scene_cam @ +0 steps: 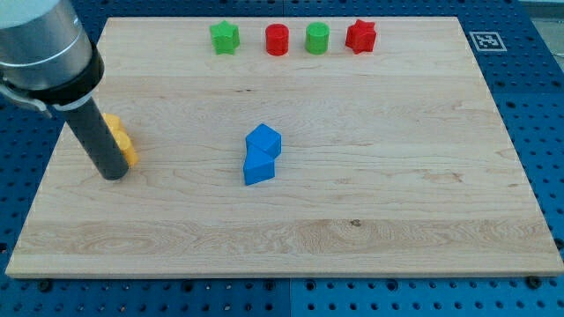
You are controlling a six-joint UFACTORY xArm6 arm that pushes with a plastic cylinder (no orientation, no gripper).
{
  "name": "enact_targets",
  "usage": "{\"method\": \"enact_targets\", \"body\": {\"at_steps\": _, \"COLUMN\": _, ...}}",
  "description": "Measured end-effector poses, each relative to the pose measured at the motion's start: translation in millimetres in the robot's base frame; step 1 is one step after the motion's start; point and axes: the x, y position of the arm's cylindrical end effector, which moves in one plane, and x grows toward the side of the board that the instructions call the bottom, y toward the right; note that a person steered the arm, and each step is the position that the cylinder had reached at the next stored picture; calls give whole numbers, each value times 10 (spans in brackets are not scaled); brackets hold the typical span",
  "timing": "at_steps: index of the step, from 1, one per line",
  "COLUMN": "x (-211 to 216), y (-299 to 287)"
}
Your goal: Move the red circle towards the bottom
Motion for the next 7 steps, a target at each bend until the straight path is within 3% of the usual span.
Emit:
{"method": "enact_targets", "body": {"at_steps": 2, "x": -62, "y": 942}}
{"method": "enact_targets", "body": {"at_steps": 3, "x": -486, "y": 1181}}
{"method": "enact_targets", "body": {"at_steps": 5, "x": -1676, "y": 1119}}
{"method": "enact_targets", "body": {"at_steps": 7, "x": -2656, "y": 518}}
